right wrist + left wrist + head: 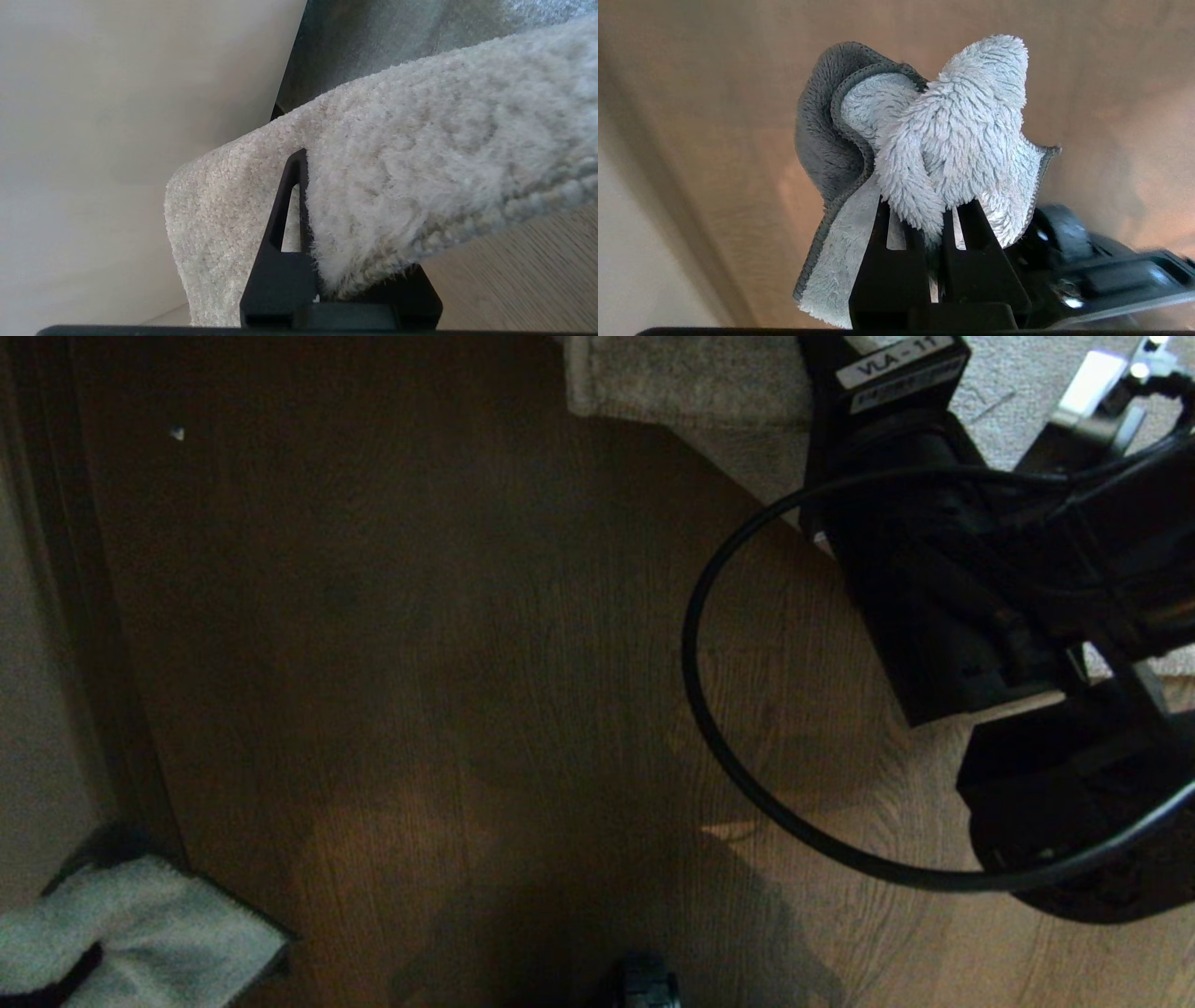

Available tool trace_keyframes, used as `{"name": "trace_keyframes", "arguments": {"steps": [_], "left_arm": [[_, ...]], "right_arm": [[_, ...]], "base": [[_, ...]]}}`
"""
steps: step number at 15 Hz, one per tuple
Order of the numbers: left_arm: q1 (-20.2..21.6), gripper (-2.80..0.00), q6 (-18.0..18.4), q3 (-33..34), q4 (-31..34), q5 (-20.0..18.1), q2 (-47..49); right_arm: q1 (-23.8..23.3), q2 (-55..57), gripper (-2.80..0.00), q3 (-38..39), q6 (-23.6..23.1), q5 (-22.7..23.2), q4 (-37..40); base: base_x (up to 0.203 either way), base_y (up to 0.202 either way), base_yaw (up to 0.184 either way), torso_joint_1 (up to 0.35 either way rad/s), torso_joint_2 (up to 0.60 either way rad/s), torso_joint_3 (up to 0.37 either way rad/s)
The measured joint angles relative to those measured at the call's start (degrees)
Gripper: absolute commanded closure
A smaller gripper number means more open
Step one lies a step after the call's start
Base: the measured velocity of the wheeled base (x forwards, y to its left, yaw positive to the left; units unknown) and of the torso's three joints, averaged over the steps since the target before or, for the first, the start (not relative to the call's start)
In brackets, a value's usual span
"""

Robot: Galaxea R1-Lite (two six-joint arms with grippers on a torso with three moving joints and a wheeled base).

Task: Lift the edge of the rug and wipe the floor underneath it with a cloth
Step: Wipe the floor under the carpet with a rag

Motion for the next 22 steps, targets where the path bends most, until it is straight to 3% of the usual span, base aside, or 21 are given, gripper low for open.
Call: {"name": "trace_keyframes", "arguments": {"steps": [2, 5, 10, 14, 19, 22], "left_arm": [[-0.1, 0.0, 0.1, -1.3, -0.7, -3.1, 4.7], [-2.7, 0.0, 0.3, -3.2, -1.1, -4.0, 11.1], [-14.4, 0.0, -0.2, -8.7, -1.1, -3.3, 21.4], [-24.5, 0.0, -1.5, -13.9, -1.4, -0.2, 29.4], [-32.7, 0.0, -3.3, -16.3, -13.8, 5.4, 40.7], [-35.6, 0.0, -3.9, -16.6, -22.8, 7.2, 47.7]], "right_arm": [[-0.1, 0.0, 0.0, -0.1, 0.0, 0.0, 0.0], [-0.1, 0.6, 0.0, -0.9, 0.0, 0.0, 0.0], [-0.2, 2.0, 0.0, -3.1, 0.0, -0.1, 0.0], [-1.0, 2.7, 0.0, -3.3, 0.1, 0.0, 0.0], [-1.7, 3.5, 0.0, -4.5, 0.1, 0.0, 0.0], [-2.3, 4.0, 0.0, -5.6, 0.1, 0.0, 0.0]], "base": [[0.0, 0.0, 0.0, 0.0, 0.0, 0.0], [0.0, 0.0, 0.0, 0.0, 0.0, 0.0], [0.0, 0.0, 0.0, 0.0, 0.0, 0.0], [0.0, 0.0, 0.0, 0.0, 0.0, 0.0], [0.0, 0.0, 0.0, 0.0, 0.0, 0.0], [0.0, 0.0, 0.0, 0.0, 0.0, 0.0]]}}
